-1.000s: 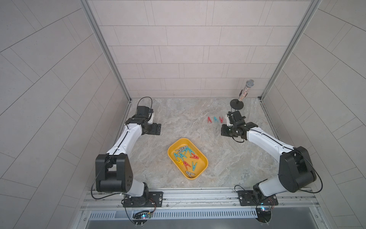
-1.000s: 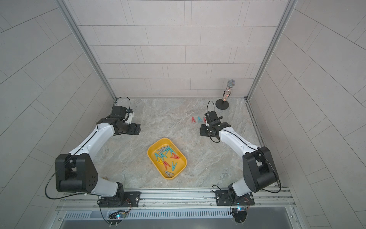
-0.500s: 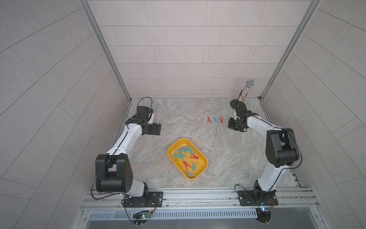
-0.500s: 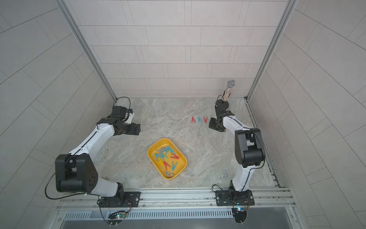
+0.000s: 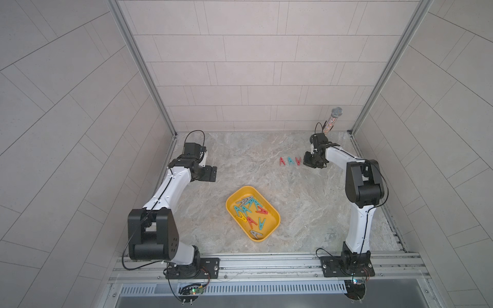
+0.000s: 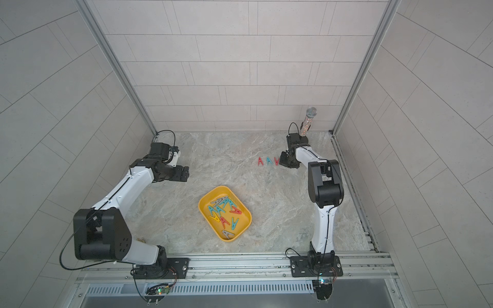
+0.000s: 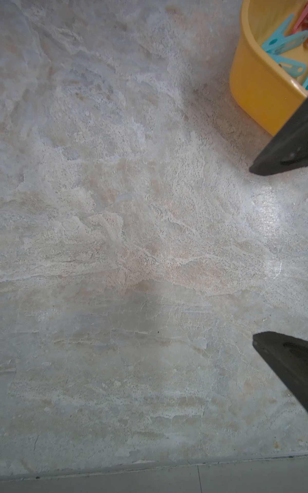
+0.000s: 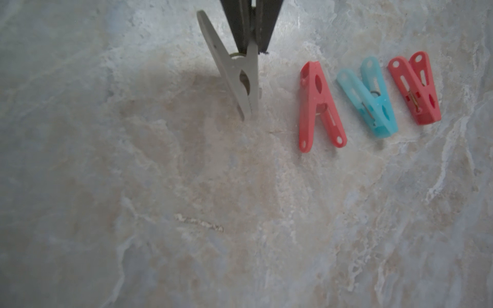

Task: Take the clothespins out of the storage box
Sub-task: Place the clothespin at the center of the board.

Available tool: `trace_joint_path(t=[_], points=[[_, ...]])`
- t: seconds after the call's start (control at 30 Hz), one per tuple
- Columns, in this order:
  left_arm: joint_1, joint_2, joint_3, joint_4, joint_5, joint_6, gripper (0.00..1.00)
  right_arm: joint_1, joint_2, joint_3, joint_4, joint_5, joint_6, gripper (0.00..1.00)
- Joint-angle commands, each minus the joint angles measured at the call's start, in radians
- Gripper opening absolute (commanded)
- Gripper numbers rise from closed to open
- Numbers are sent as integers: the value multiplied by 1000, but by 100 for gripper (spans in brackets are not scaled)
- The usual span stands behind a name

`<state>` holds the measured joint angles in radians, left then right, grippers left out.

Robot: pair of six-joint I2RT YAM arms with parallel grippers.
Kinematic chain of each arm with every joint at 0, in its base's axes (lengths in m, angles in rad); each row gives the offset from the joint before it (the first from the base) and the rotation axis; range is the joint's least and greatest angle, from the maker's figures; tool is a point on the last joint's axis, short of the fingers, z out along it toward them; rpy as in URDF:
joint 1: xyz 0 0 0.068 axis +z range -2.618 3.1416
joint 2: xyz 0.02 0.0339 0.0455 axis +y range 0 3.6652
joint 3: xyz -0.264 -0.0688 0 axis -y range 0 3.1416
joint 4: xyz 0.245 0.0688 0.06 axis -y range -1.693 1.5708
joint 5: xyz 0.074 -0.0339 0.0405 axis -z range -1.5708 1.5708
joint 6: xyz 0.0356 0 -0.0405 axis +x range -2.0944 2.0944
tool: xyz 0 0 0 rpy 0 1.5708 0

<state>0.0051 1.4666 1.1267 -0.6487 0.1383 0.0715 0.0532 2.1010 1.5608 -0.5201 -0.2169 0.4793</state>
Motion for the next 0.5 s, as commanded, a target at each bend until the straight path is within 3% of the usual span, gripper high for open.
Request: trace_joint_path(t=[0.0,0.47], points=[[6,-25,-12,-17,1,10,100,-6,30,35,-33,16,7,0],[8,-28,-11,-17,-4,8,100,-9,146,154,-75,18,7,3]])
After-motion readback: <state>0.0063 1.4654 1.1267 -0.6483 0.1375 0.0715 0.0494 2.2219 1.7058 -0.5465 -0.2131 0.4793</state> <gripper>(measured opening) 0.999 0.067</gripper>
